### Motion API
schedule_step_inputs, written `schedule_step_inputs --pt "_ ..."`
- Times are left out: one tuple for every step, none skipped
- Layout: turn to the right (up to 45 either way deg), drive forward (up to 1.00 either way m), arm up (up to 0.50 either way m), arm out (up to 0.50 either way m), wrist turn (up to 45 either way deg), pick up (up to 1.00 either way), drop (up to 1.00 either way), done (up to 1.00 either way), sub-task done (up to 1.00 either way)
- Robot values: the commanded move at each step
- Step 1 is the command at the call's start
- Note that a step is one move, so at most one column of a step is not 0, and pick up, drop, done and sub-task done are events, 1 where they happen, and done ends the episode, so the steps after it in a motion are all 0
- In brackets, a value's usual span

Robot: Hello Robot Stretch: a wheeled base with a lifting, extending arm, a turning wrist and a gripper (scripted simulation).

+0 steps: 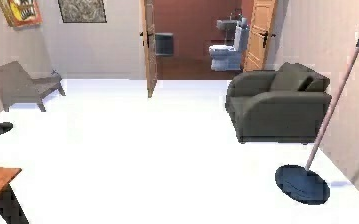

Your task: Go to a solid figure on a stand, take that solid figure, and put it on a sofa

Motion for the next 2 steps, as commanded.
schedule_step_inputs --pt "0.0 1.00 0.00 0.00 0.0 0.00 0.00 0.00 0.00" --pt "0.0 1.00 0.00 0.00 0.0 0.00 0.00 0.00 0.00"
